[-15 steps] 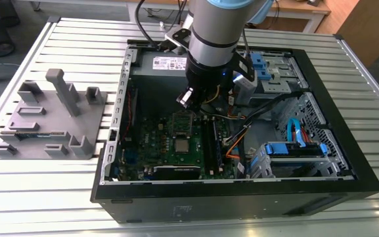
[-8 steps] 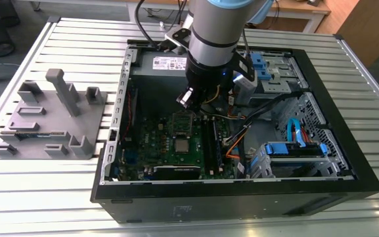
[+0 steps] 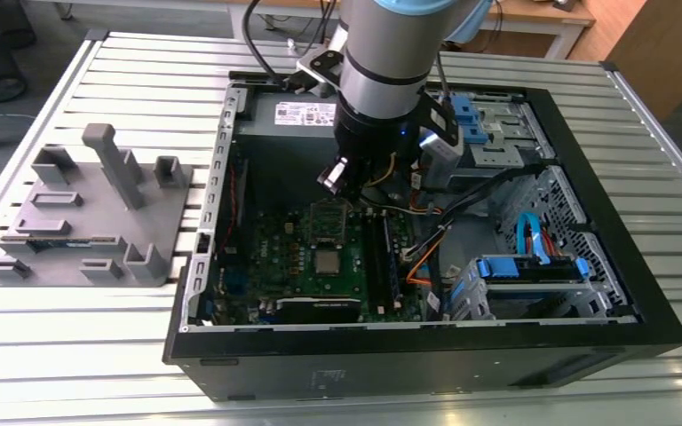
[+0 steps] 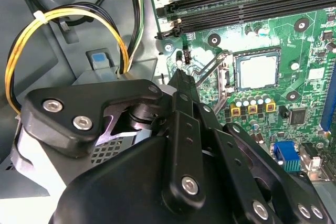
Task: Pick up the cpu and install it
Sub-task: 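Close the cpu cover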
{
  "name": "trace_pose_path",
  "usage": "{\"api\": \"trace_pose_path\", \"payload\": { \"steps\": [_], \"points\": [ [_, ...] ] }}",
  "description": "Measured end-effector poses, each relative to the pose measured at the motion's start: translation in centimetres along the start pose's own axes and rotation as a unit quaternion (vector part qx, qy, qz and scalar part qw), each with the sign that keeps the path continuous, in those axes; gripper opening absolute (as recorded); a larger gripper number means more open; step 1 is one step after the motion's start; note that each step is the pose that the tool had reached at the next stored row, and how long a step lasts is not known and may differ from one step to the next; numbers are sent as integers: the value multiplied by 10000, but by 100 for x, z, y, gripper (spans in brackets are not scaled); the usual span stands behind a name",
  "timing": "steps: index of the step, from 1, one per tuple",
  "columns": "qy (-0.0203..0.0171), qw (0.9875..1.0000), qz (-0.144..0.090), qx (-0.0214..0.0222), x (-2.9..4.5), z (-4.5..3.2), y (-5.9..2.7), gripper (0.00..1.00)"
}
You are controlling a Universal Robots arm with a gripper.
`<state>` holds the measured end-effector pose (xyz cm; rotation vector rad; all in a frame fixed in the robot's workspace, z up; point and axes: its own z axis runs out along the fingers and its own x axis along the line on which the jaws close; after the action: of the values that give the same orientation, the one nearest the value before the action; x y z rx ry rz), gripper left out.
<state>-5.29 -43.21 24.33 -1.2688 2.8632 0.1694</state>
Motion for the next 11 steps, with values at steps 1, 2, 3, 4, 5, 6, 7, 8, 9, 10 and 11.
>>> {"api": "trace_pose_path", "payload": {
  "steps": [1, 2, 3, 4, 5, 6, 7, 8, 9, 10, 11],
  "points": [
    [0, 10000, 0, 0, 0, 0, 0, 11],
    [0, 10000, 0, 0, 0, 0, 0, 11],
    [0, 10000, 0, 0, 0, 0, 0, 11],
    [0, 10000, 0, 0, 0, 0, 0, 11],
    [0, 10000, -2, 0, 0, -1, 0, 11],
    [1, 10000, -12, -1, 0, -1, 0, 11],
    [4, 10000, -35, -2, 0, -1, 0, 11],
    [7, 10000, -63, -3, 0, -1, 0, 11],
    [9, 10000, -90, -4, 0, -1, 0, 11],
    [11, 9999, -107, -5, 0, -1, 0, 11],
    [12, 9999, -121, -6, 0, -1, 0, 11]
  ]
}}
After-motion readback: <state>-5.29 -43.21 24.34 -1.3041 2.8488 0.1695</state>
